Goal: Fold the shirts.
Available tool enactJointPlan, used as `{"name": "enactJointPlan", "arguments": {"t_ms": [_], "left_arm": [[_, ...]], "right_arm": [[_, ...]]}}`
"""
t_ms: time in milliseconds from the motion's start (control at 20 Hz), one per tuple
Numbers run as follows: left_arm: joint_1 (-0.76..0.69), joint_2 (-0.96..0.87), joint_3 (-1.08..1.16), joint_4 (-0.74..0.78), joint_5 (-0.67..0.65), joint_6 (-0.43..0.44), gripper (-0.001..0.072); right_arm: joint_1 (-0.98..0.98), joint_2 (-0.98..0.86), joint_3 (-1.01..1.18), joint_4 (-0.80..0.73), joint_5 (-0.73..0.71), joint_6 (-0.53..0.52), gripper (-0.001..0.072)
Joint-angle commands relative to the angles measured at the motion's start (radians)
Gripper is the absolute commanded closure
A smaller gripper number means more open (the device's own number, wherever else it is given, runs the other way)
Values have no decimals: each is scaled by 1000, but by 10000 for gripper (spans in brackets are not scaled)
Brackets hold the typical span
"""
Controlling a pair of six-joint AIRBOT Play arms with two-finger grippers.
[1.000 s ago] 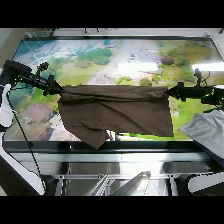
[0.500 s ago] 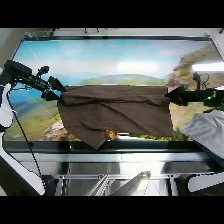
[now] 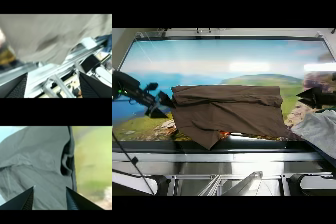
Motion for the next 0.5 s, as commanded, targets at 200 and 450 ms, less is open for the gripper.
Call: {"name": "enactJointPlan", "arguments": {"t_ms": [200, 450], "left_arm": [[-27, 195, -513, 39, -278, -6, -4], [-28, 208, -597, -113, -454, 47, 12]], "right_arm": [[-13, 55, -148, 1, -6, -38, 373], [-13, 97, -167, 15, 34, -37, 367]]}}
